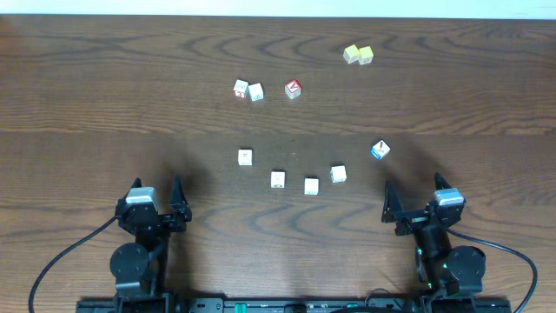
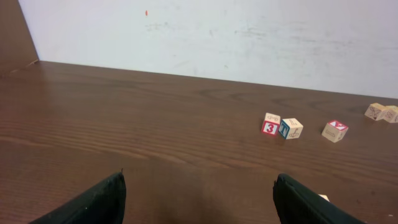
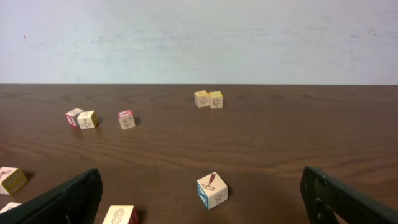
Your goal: Lift 5 blocks
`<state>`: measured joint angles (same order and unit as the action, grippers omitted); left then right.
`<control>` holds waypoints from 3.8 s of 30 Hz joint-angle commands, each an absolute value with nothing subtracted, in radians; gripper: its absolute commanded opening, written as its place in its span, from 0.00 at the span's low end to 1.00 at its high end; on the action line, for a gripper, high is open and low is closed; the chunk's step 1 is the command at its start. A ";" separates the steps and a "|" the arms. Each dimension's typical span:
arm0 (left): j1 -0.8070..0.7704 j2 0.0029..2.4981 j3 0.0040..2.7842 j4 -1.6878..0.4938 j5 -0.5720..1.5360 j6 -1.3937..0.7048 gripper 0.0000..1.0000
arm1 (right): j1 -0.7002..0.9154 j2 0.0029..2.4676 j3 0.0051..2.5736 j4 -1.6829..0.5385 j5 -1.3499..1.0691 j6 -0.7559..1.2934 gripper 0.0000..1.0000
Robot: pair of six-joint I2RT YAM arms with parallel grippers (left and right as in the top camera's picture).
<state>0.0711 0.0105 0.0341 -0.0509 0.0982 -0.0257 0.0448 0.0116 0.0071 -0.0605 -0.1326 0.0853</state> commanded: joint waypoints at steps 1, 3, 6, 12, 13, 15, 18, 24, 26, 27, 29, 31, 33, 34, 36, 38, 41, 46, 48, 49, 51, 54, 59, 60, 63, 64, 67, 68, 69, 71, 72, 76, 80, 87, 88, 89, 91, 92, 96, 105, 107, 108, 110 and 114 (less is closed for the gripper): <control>0.076 0.010 0.004 -0.062 0.096 -0.020 0.76 | 0.037 0.008 0.006 -0.064 -0.124 0.070 0.99; 0.076 0.010 0.004 -0.062 0.096 -0.020 0.76 | 0.037 0.008 0.006 -0.064 -0.124 0.070 0.99; 0.076 0.010 0.004 -0.062 0.096 -0.020 0.76 | 0.037 0.008 0.006 -0.064 -0.124 0.070 0.99; 0.076 0.010 0.004 -0.062 0.096 -0.020 0.76 | 0.037 0.008 0.006 -0.064 -0.124 0.070 0.99; 0.076 0.010 0.004 -0.062 0.096 -0.020 0.76 | 0.037 0.008 0.006 -0.064 -0.124 0.070 0.99; 0.076 0.010 0.004 -0.062 0.096 -0.020 0.76 | 0.037 0.008 0.006 -0.064 -0.124 0.070 0.99; 0.076 0.010 0.004 -0.062 0.096 -0.020 0.76 | 0.037 0.008 0.006 -0.064 -0.124 0.070 0.99; 0.076 0.010 0.004 -0.062 0.096 -0.020 0.76 | 0.037 0.008 0.006 -0.064 -0.124 0.070 0.99; 0.076 0.010 0.004 -0.062 0.096 -0.020 0.76 | 0.037 0.008 0.006 -0.064 -0.124 0.070 0.99; 0.076 0.010 0.004 -0.062 0.096 -0.020 0.76 | 0.037 0.008 0.006 -0.064 -0.124 0.070 0.99; 0.076 0.010 0.004 -0.062 0.096 -0.020 0.76 | 0.037 0.008 0.006 -0.064 -0.124 0.070 0.99; 0.076 0.010 0.004 -0.062 0.096 -0.020 0.76 | 0.037 0.008 0.006 -0.064 -0.124 0.070 0.99; 0.076 0.010 0.004 -0.062 0.096 -0.020 0.76 | 0.037 0.008 0.006 -0.064 -0.124 0.070 0.99; 0.076 0.010 0.004 -0.062 0.096 -0.020 0.76 | 0.037 0.008 0.006 -0.064 -0.124 0.070 0.99; 0.076 0.010 0.004 -0.062 0.096 -0.020 0.76 | 0.037 0.008 0.006 -0.064 -0.124 0.070 0.99; 0.076 0.010 0.004 -0.062 0.096 -0.020 0.76 | 0.037 0.008 0.006 -0.064 -0.124 0.070 0.99; 0.076 0.010 0.004 -0.059 0.097 -0.020 0.76 | 0.037 0.008 0.006 -0.064 -0.124 0.070 0.99; 0.076 0.010 0.004 -0.043 0.310 -0.216 0.76 | 0.037 0.008 0.006 -0.064 -0.124 0.070 0.99; 0.076 0.010 0.004 -0.043 0.304 -0.216 0.76 | 0.037 0.008 0.006 -0.064 -0.124 0.070 0.99; 0.076 0.010 0.004 -0.043 0.305 -0.216 0.76 | 0.037 0.008 0.006 -0.064 -0.124 0.070 0.99; 0.075 0.010 0.004 -0.014 0.376 -0.297 0.76 | 0.037 0.008 0.006 -0.064 -0.124 0.070 0.99; 0.075 0.010 0.004 0.068 0.514 -0.447 0.76 | 0.037 0.008 0.006 -0.064 -0.124 0.070 0.99; 0.075 0.010 0.004 0.289 0.588 -0.620 0.76 | 0.037 0.008 0.006 -0.064 -0.124 0.070 0.99; 0.075 0.010 0.005 0.364 0.600 -0.636 0.76 | 0.037 0.008 0.006 -0.064 -0.124 0.070 0.99; 0.075 0.011 0.062 0.460 0.603 -0.674 0.76 | 0.037 0.008 0.006 -0.064 -0.124 0.070 0.99; 0.076 0.013 0.089 0.444 0.603 -0.665 0.76 | 0.037 0.008 0.006 -0.064 -0.124 0.070 0.99; 0.076 0.054 0.209 0.325 0.603 -0.591 0.76 | 0.037 0.008 0.006 -0.064 -0.124 0.070 0.99; 0.076 0.084 0.265 0.260 0.603 -0.550 0.76 | 0.037 0.008 0.006 -0.064 -0.124 0.070 0.99; 0.076 0.117 0.320 0.194 0.602 -0.511 0.76 | 0.037 0.008 0.006 -0.064 -0.124 0.070 0.99; 0.075 0.223 0.466 0.001 0.602 -0.410 0.76 | 0.037 0.008 0.006 -0.064 -0.124 0.070 0.99; 0.076 0.279 0.535 -0.091 0.601 -0.371 0.76 | 0.037 0.008 0.006 -0.064 -0.124 0.070 0.99; 0.075 0.575 0.837 -0.495 0.601 -0.248 0.76 | 0.037 0.008 0.006 -0.064 -0.124 0.070 0.99; 0.075 0.831 1.059 -0.802 0.570 -0.134 0.76 | 0.037 0.008 0.006 -0.064 -0.124 0.070 0.99; 0.076 1.124 1.198 -0.986 0.468 -0.124 0.76 | 0.037 0.008 0.006 -0.064 -0.124 0.070 0.99; 0.076 1.145 1.198 -0.982 0.459 -0.124 0.77 | 0.037 0.008 0.006 -0.064 -0.124 0.070 0.99; 0.076 1.167 1.198 -0.979 0.459 -0.124 0.77 | 0.037 0.008 0.006 -0.064 -0.124 0.070 0.99; 0.076 1.201 1.198 -0.979 0.458 -0.124 0.76 | 0.037 0.008 0.006 -0.064 -0.124 0.070 0.99; 0.076 1.214 1.198 -0.979 0.457 -0.124 0.76 | 0.037 0.008 0.006 -0.064 -0.123 0.069 0.99; 0.076 1.254 1.198 -0.981 0.402 -0.124 0.77 | 0.038 0.008 0.006 -0.040 -0.149 0.104 0.99; 0.076 1.287 1.197 -0.986 0.346 -0.124 0.77 | 0.041 0.008 0.006 0.213 -0.514 0.527 0.99; 0.075 1.287 1.197 -0.986 0.346 -0.124 0.77 | 0.041 0.008 0.008 0.345 -0.551 0.527 0.99; 0.076 1.287 1.197 -0.986 0.346 -0.124 0.77 | 0.041 0.009 0.015 0.419 -0.550 0.526 0.99; 0.076 1.287 1.197 -0.986 0.346 -0.124 0.77 | 0.033 0.013 0.072 0.450 -0.518 0.525 0.99; 0.076 1.287 1.197 -0.986 0.346 -0.124 0.76 | 0.013 0.089 0.313 0.154 -0.494 0.361 0.99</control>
<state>0.0711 1.2850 1.1740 -0.9844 0.3592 -0.1333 0.0349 0.0303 0.1326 0.3080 -0.4992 0.4786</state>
